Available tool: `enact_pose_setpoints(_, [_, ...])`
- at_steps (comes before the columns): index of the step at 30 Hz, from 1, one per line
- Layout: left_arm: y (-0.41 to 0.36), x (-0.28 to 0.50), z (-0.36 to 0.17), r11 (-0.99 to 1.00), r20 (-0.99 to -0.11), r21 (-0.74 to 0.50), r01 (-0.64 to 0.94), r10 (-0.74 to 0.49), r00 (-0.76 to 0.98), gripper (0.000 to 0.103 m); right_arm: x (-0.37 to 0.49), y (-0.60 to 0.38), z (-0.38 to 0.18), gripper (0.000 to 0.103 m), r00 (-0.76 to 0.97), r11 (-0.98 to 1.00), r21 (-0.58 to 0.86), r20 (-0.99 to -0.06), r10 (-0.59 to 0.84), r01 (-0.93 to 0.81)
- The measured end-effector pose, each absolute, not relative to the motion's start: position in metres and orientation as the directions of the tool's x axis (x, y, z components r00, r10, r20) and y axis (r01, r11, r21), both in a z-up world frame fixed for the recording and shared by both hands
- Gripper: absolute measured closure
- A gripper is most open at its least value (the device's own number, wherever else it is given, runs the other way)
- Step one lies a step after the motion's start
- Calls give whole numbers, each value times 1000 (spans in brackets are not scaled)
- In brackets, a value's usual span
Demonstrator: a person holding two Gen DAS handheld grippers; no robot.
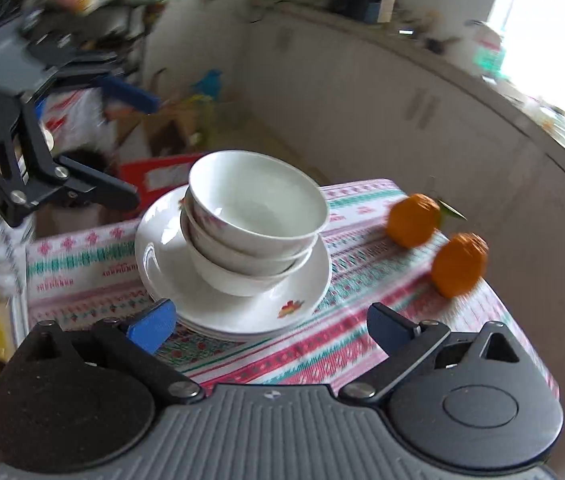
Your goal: Organize plates and bowls
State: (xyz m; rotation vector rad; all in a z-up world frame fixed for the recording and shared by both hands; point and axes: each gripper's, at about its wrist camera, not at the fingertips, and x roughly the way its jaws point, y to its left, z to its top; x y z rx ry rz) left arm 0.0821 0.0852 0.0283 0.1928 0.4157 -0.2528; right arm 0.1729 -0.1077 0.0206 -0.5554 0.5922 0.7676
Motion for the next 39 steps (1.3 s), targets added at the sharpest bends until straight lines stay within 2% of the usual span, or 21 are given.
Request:
enact_pose_setpoints(2, [80, 68, 26, 965, -379, 109, 240, -183, 907, 0, 163, -113, 23, 0, 630, 694, -210, -648, 429, -688])
enact_pose_setpoints(6, [74, 48, 23, 985, -365, -5, 174, -164, 916, 1, 146, -129, 22, 0, 703, 863, -90, -625, 339, -496])
enact_pose_setpoints(10, [56, 43, 22, 996, -418, 66, 56, -23, 908, 1, 115, -138, 16, 0, 758, 938, -48, -604, 247, -344])
enact_pose_setpoints(12, [49, 33, 22, 998, -428, 51, 28, -3, 904, 1, 98, -139, 15, 0, 778, 953, -49, -591, 214, -299])
enact_pose_setpoints(16, [45, 21, 23, 1000, -469, -22, -18, 5, 883, 1, 76, -143, 15, 0, 799, 969, -48, -577, 171, -242])
enact_pose_setpoints(23, [32, 10, 22, 999, -496, -8, -37, 28, 868, 0, 60, -143, 17, 0, 814, 975, -64, -563, 140, -212])
enact_pose_setpoints(39, [29, 5, 26, 997, -498, -27, -66, 44, 866, 1, 54, -139, 24, 0, 841, 981, -73, -529, 117, -182])
